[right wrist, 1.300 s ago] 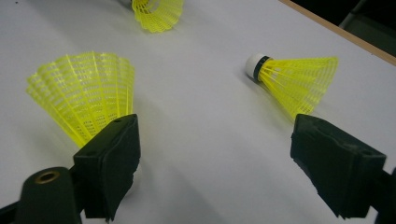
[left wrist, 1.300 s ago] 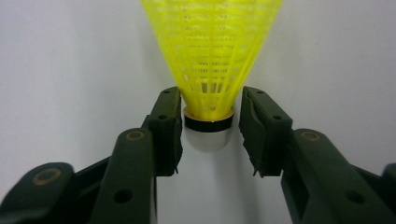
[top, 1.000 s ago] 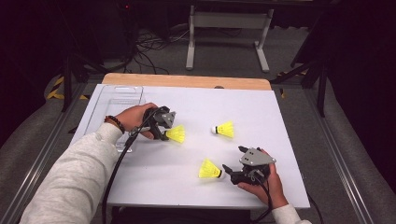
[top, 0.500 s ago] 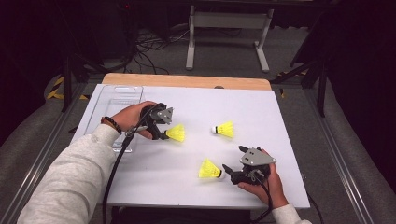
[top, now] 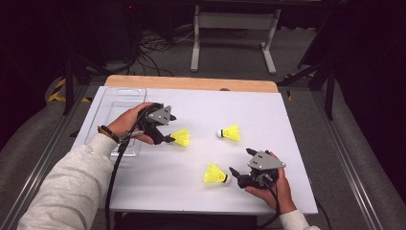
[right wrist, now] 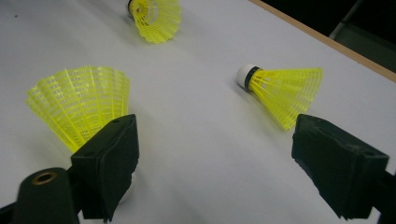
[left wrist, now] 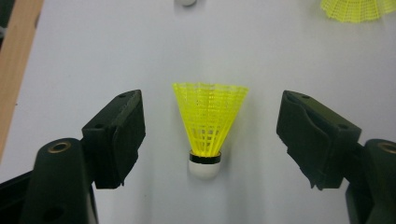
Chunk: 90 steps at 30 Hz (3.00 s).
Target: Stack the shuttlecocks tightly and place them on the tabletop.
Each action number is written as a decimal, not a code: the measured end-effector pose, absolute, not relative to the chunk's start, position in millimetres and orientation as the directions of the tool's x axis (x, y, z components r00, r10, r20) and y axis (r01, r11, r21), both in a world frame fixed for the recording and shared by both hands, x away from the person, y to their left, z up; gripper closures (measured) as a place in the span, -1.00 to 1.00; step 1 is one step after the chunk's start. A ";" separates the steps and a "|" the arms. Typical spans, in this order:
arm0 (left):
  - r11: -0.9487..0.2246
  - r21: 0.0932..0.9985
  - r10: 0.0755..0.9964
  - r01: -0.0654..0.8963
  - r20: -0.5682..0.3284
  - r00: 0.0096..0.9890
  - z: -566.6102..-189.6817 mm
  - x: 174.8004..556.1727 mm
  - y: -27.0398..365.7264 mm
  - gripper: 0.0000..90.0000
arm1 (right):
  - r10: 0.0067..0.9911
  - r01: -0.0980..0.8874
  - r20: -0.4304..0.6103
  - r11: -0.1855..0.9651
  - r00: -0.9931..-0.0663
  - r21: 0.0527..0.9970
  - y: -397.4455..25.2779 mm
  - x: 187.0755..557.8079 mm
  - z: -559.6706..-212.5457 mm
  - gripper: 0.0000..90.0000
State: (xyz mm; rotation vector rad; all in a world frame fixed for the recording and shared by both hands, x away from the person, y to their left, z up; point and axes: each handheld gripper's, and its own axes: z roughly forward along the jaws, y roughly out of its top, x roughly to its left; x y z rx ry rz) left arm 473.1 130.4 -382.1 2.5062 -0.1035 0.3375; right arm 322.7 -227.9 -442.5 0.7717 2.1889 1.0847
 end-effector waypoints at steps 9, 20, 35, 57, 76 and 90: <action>-0.742 0.650 0.107 -0.162 0.354 0.929 -373.2 451.8 144.7 -0.55 | 0.715 0.229 -0.237 0.489 -0.658 0.842 -230.5 323.2 -438.8 -0.66; -0.646 0.747 0.212 -0.159 0.375 0.902 -371.2 426.4 164.3 -0.57 | 0.722 0.219 -0.248 0.486 -0.646 0.846 -232.5 326.9 -434.5 -0.66; -0.572 0.812 0.318 -0.111 0.344 0.883 -385.3 399.9 195.8 -0.62 | 0.724 0.221 -0.242 0.481 -0.646 0.849 -234.1 338.1 -428.8 -0.69; -0.539 0.841 0.424 -0.037 0.309 0.851 -413.2 357.3 233.9 -0.84 | 0.738 0.279 -0.196 0.467 -0.646 0.839 -233.6 363.8 -418.1 -0.84; -0.464 0.882 0.527 0.077 0.205 0.825 -444.0 330.0 280.1 -0.89 | 0.735 0.371 -0.161 0.504 -0.659 0.780 -226.8 406.6 -424.5 -0.65; -0.432 0.895 0.564 0.112 0.171 0.808 -449.0 318.1 300.5 -0.93 | 0.736 0.439 -0.131 0.526 -0.665 0.729 -222.2 440.0 -439.6 -0.53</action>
